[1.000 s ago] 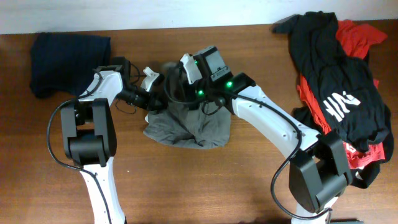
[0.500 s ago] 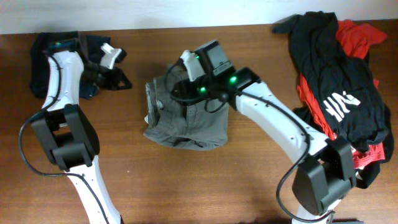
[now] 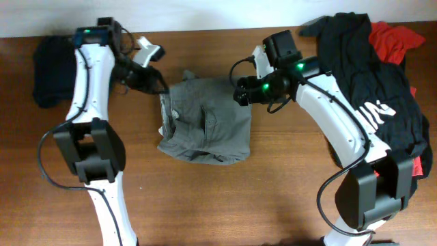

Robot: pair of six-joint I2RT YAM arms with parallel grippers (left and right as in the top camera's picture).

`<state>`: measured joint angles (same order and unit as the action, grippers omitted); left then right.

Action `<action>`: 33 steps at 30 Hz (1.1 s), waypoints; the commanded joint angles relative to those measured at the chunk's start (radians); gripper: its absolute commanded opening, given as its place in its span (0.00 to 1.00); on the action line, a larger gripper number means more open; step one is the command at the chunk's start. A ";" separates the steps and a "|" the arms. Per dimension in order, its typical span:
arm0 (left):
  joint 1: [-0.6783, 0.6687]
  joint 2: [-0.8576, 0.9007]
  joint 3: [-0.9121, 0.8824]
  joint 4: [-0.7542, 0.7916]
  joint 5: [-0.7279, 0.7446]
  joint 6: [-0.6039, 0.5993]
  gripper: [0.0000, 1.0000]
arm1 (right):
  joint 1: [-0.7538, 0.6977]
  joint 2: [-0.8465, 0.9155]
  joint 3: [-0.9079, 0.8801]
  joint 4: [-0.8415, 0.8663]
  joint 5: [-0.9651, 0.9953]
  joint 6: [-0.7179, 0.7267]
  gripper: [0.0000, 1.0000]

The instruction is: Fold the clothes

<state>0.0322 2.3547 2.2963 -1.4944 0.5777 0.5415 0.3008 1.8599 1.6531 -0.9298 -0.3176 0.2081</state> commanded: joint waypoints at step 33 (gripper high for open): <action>-0.232 0.009 -0.531 0.531 0.032 -0.422 0.32 | -0.095 -0.021 0.002 -0.005 0.016 -0.069 0.98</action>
<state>-0.1307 2.3360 1.7958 -0.9783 0.6159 0.1581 0.2127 1.8599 1.6527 -0.9379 -0.3111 0.1493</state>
